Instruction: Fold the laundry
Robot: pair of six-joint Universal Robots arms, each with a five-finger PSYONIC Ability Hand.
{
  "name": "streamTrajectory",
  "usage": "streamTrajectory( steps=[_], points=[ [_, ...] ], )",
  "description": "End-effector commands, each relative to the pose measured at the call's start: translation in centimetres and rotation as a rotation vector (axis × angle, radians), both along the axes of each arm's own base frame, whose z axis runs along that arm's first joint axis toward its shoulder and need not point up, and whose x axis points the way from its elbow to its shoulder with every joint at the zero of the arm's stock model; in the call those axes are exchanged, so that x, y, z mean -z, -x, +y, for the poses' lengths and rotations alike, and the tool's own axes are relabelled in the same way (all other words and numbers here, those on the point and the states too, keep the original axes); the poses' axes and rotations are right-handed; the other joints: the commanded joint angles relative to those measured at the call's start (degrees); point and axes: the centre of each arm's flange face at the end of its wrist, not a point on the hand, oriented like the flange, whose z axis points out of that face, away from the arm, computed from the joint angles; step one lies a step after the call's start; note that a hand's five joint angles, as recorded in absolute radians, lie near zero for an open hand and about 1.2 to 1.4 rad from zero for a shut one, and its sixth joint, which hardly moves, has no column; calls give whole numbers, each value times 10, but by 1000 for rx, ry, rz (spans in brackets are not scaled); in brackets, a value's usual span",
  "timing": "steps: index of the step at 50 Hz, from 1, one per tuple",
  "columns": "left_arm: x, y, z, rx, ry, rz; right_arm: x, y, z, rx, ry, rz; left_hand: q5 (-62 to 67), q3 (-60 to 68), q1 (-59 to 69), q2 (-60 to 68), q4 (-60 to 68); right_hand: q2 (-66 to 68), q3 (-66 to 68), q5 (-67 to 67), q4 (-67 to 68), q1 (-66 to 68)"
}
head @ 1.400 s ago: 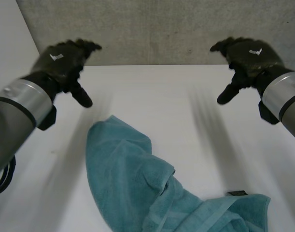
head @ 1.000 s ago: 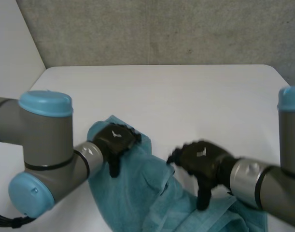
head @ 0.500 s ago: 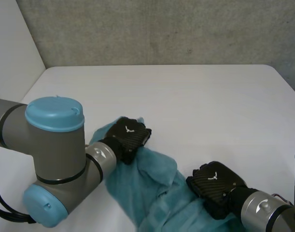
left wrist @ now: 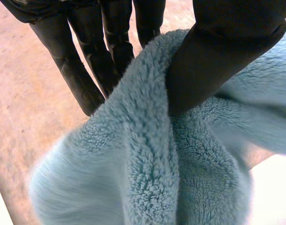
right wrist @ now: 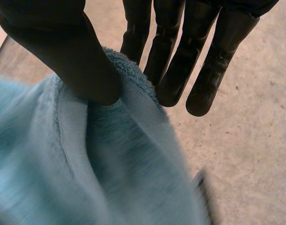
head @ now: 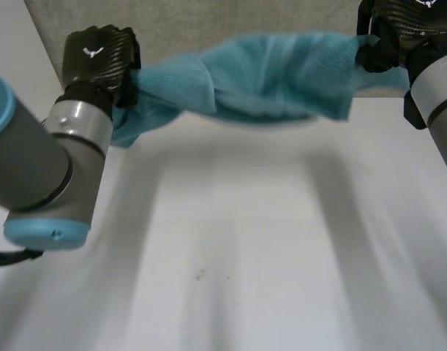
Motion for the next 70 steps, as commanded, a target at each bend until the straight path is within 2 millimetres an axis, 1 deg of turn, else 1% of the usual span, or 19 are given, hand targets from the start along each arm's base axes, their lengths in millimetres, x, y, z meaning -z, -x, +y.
streamTrajectory(
  steps=[1,2,4,5,7,11,15,19,21,22,24,27,29,33,37,43,51,61,70],
  points=[
    [58,-19,46,32,-197,2,85,-8,-15,-22,-290,145,130,105,144,106,103,127,124,140,119,248],
    [74,-21,56,37,-246,-23,85,-8,-15,-22,-291,145,130,105,144,106,103,127,124,140,119,248],
    [89,-23,65,44,-295,-49,126,-8,-18,-22,-427,218,130,105,144,106,103,127,124,140,119,248],
    [102,-25,74,52,-335,-75,126,-8,-18,-22,-428,219,130,105,144,106,103,127,124,140,119,248],
    [111,-27,80,51,-368,-93,158,-9,-19,-29,-527,257,130,105,144,106,103,127,124,140,119,248],
    [138,-38,94,38,-475,-157,177,-10,-20,-33,-576,280,130,105,144,106,103,127,124,140,119,248],
    [146,-42,104,41,-536,-201,182,-10,-20,-35,-590,282,68,44,83,45,42,127,124,140,119,248],
    [144,-44,115,55,-588,-237,184,-9,-19,-32,-593,282,-104,-128,-89,-127,-130,127,124,140,119,248],
    [121,-39,126,96,-563,-236,184,-8,-17,-30,-593,282,-311,-336,-297,-335,-338,127,124,140,119,248],
    [120,-39,126,96,-562,-236,184,-8,-17,-30,-593,282,-312,-337,-298,-336,-339,127,124,140,119,248],
    [85,-27,132,153,-470,-197,186,-8,-16,-32,-597,285,-404,-429,-390,-428,-431,127,124,140,119,248],
    [71,-22,131,171,-425,-175,187,-8,-16,-30,-597,284,-428,-453,-414,-452,-455,127,124,140,119,248],
    [51,-8,123,231,-361,-153,188,-7,-15,-32,-601,286,-422,-446,-407,-445,-448,127,124,140,119,248],
    [49,13,111,326,-327,-213,189,-7,-14,-34,-605,289,-417,-441,-402,-440,-443,127,124,140,119,248],
    [79,33,95,381,-363,-424,192,-6,-12,-33,-613,293,-417,-441,-402,-440,-443,127,124,140,119,248],
    [124,37,86,374,-463,-649,194,-6,-11,-35,-613,317,-338,-363,-324,-362,-364,127,124,140,119,248],
    [141,33,74,321,-483,-713,195,-5,-10,-36,-608,336,-165,-189,-150,-188,-191,127,124,140,119,248],
    [142,29,71,288,-465,-730,191,-7,-14,-37,-590,334,111,86,125,87,84,127,124,140,119,248],
    [112,25,63,188,-305,-632,178,0,-27,-7,-570,339,130,105,144,106,103,127,124,140,119,248]
  ],
)
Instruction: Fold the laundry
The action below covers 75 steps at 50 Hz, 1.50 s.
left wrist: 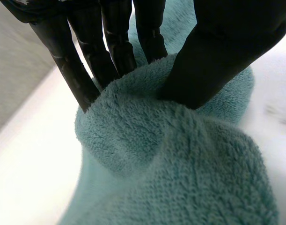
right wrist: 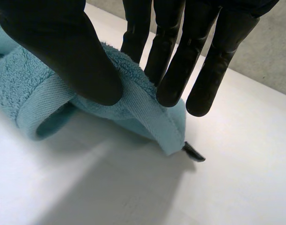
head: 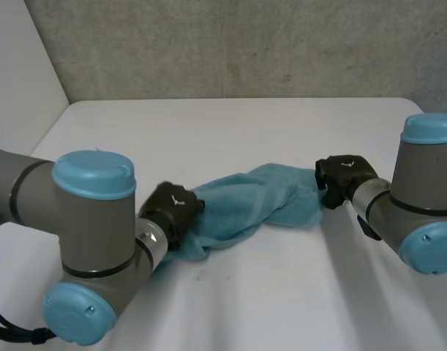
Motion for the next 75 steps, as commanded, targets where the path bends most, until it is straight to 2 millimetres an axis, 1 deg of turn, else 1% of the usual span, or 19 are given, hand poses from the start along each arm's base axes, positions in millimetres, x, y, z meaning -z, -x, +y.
streamTrajectory(
  steps=[1,6,8,11,13,16,20,25,32,39,41,43,44,45,49,52,59,67,75],
  points=[
    [-34,-6,-5,-48,163,107,-11,6,-11,19,17,12,152,141,165,134,136,127,123,134,117,248],
    [-66,-19,1,-70,244,173,-30,10,-3,-9,21,74,152,141,165,134,136,127,123,134,117,248],
    [-101,-29,12,-73,328,246,-66,15,7,-28,75,116,152,141,165,134,136,127,123,134,117,248],
    [-122,-35,18,-79,382,294,-83,18,9,-28,109,125,152,141,165,134,136,127,123,134,117,248],
    [-156,-47,26,-96,472,388,-117,26,4,0,202,97,152,141,165,134,136,127,123,134,117,248],
    [-176,-58,27,-123,497,491,-146,28,-1,20,292,66,152,141,165,134,136,127,123,134,117,248],
    [-179,-65,19,-141,470,565,-156,33,-15,50,323,44,152,141,165,134,136,127,123,134,117,248],
    [-164,-76,-1,-172,387,597,-112,34,-52,77,225,49,152,141,165,134,136,127,123,134,117,248],
    [-71,-59,-32,-189,77,514,-35,25,-96,112,112,97,152,141,165,134,136,127,123,134,117,248],
    [-26,-44,-44,-198,-43,473,-1,27,-114,187,66,148,152,141,165,134,136,109,105,116,99,230],
    [-21,-43,-47,-203,-55,465,-1,27,-115,193,62,153,152,141,165,134,136,-17,-21,-10,-27,104],
    [-16,-42,-48,-204,-65,459,-3,27,-114,196,56,151,152,141,165,134,136,-415,-419,-408,-425,-294],
    [-16,-42,-48,-204,-65,459,-3,27,-114,196,56,151,152,141,165,134,136,-417,-422,-411,-427,-296],
    [-16,-42,-48,-204,-65,459,-4,26,-112,194,54,148,152,141,165,134,136,-573,-577,-566,-583,-452],
    [-18,-44,-47,-206,-62,458,-12,26,-106,196,52,139,152,141,165,134,136,-573,-577,-566,-583,-452],
    [-25,-44,-42,-199,-48,466,-43,26,-91,187,80,113,152,141,165,134,136,-573,-577,-566,-583,-452],
    [-75,-50,-26,-163,71,539,-79,22,-33,83,73,93,152,141,165,134,136,-573,-577,-566,-583,-452],
    [-132,-63,1,-119,229,629,-61,23,6,-40,-51,94,152,141,165,134,136,-573,-577,-566,-583,-452],
    [-142,-72,18,-114,265,648,-32,24,9,-55,-117,109,152,141,165,134,136,-573,-577,-566,-583,-452]
  ],
)
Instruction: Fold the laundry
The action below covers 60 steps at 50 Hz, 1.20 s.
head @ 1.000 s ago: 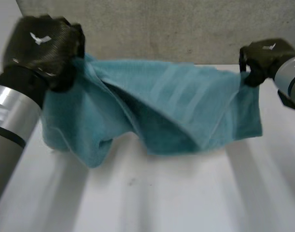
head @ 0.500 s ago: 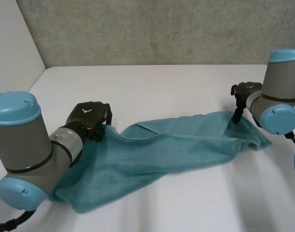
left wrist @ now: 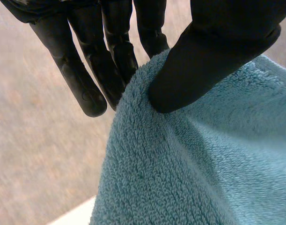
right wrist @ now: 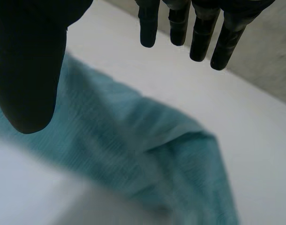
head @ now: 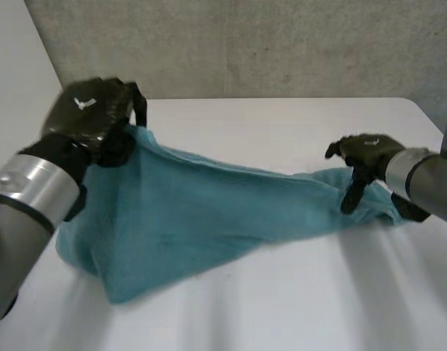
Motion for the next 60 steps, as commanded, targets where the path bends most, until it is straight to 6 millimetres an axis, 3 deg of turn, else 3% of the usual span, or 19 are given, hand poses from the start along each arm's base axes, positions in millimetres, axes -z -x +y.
streamTrajectory(
  steps=[1,6,8,14,22,24,25,27,30,32,34,39,41,44,47,49,52,54,60],
  points=[
    [-11,-9,16,-4,40,17,30,1,2,-14,-71,16,110,104,121,103,103,-25,-22,-41,-31,-16],
    [-3,-11,19,-5,16,6,64,0,-7,-7,-125,37,110,104,121,103,103,218,221,202,212,227],
    [4,-12,17,-12,-1,-5,70,-2,-15,-6,-96,32,110,104,121,103,103,631,634,616,625,640],
    [12,-22,-3,-70,-21,-19,54,-8,-34,-8,68,17,110,104,121,103,103,675,678,659,669,684],
    [15,-9,-86,-124,79,-20,-45,-18,-78,55,606,-10,110,104,121,103,103,675,678,659,669,684],
    [-25,4,-119,-138,240,2,-104,-26,-86,87,860,-90,110,104,121,103,103,675,678,659,669,684],
    [-25,4,-120,-138,241,2,-104,-26,-86,87,862,-91,110,104,121,103,103,675,678,659,669,684],
    [-78,6,-138,-186,417,55,-170,-34,-77,117,1129,-199,110,104,121,103,103,675,678,659,669,684],
    [-105,5,-139,-210,503,103,-211,-27,-68,170,1314,-267,110,104,121,103,103,675,678,659,669,684],
    [-145,-3,-138,-265,656,197,-221,-24,-64,180,1361,-286,110,104,121,103,103,675,678,659,669,684],
    [-152,-3,-134,-274,696,224,-220,-24,-61,176,1355,-281,110,104,121,103,103,675,678,659,669,684],
    [-126,-5,-127,-276,636,197,-171,-26,-64,130,1160,-202,110,104,121,103,103,675,678,659,669,684],
    [-83,-6,-127,-274,520,145,-123,-30,-61,54,990,-138,110,104,121,103,103,675,678,659,669,684],
    [-59,-6,-125,-272,450,117,-98,-32,-57,16,905,-109,110,104,121,103,103,675,678,659,669,684],
    [-6,-7,-120,-261,309,55,-51,-32,-46,-43,749,-66,110,104,121,103,103,675,678,659,669,684],
    [54,-8,-114,-254,154,-24,-11,-31,-34,-72,617,-29,110,104,121,103,103,675,678,659,669,684],
    [83,-9,-111,-252,75,-61,11,-30,-29,-84,546,-10,110,104,121,103,103,675,678,659,669,684],
    [128,-12,-102,-247,-57,-122,58,-27,-23,-93,410,38,110,104,121,103,103,675,678,659,669,684],
    [165,-19,-78,-238,-223,-202,97,-21,-9,-106,228,91,110,104,121,103,103,611,614,595,604,620]
  ],
)
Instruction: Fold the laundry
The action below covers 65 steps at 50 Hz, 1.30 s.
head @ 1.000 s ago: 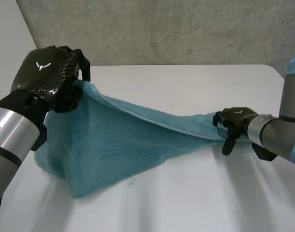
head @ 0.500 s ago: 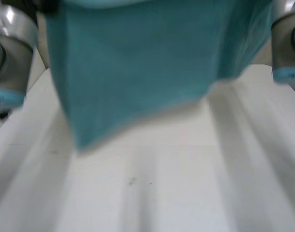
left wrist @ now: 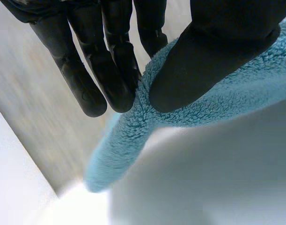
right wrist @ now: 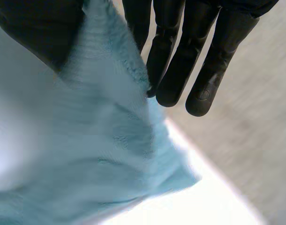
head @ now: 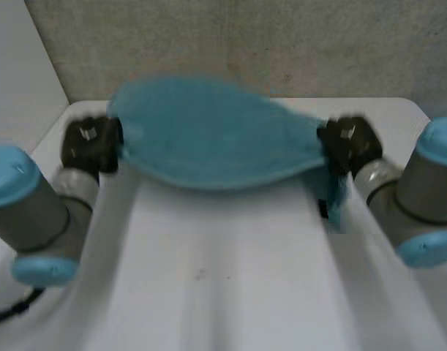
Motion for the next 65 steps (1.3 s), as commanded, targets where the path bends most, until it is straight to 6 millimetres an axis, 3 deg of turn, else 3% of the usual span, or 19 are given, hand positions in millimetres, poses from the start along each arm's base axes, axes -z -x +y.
streamTrajectory(
  steps=[1,2,3,4,9,11,14,16,24,36,44,46,47,48,55,57,58,60,65],
  points=[
    [50,-8,25,-1,-212,-71,50,7,15,7,-205,74,110,103,121,102,103,57,57,71,52,174],
    [50,-9,29,2,-226,-78,50,8,18,12,-240,76,110,103,121,102,103,-128,-128,-114,-133,-11],
    [50,-9,29,2,-226,-78,50,8,18,12,-240,76,110,103,121,102,103,-130,-130,-115,-135,-13],
    [45,-10,31,0,-222,-76,50,10,22,16,-277,87,110,103,121,102,103,-250,-250,-235,-254,-133],
    [24,-13,35,-1,-173,-57,33,20,24,66,-311,18,110,103,121,102,103,-280,-279,-265,-284,-163],
    [14,-14,37,-1,-146,-48,25,39,15,161,-343,-99,110,103,121,102,103,-315,-315,-300,-319,-198],
    [8,-14,38,-3,-130,-42,25,47,13,198,-372,-161,110,103,121,102,103,-329,-328,-314,-333,-212],
    [-1,-15,39,-4,-105,-33,28,57,13,254,-425,-280,110,103,121,102,103,-381,-380,-366,-385,-264],
    [-5,-17,39,-7,-94,-28,43,82,15,375,-506,-459,110,103,121,102,103,-371,-370,-356,-375,-254],
    [-13,-18,37,-14,-75,0,57,83,15,396,-553,-520,110,103,121,102,103,-369,-369,-354,-373,-252],
    [-16,-22,34,-28,-71,16,58,81,11,386,-560,-572,110,103,121,102,103,-231,-231,-216,-236,-114],
    [-16,-23,33,-29,-70,18,60,80,7,384,-553,-578,110,103,121,102,103,-20,-20,-6,-25,97],
    [-16,-23,33,-29,-70,18,60,80,7,384,-553,-578,110,103,121,102,103,-19,-19,-4,-24,98],
    [-16,-22,34,-28,-70,20,64,80,5,385,-556,-582,110,103,121,102,103,120,121,135,116,237],
    [-14,-23,36,-29,-84,17,57,81,-2,382,-507,-584,110,103,121,102,103,122,122,136,117,239],
    [-7,-24,39,-32,-122,8,28,81,-6,347,-417,-594,110,103,121,102,103,122,122,136,117,239],
    [-7,-24,39,-32,-122,8,28,81,-6,347,-417,-594,110,103,121,102,103,122,122,136,117,239],
    [5,-28,46,-36,-186,-13,-5,77,-3,293,-317,-570,110,103,121,102,103,122,122,136,117,239],
    [21,-27,64,-19,-287,-50,-15,76,0,261,-243,-460,110,103,121,102,103,122,122,136,117,239]
  ],
)
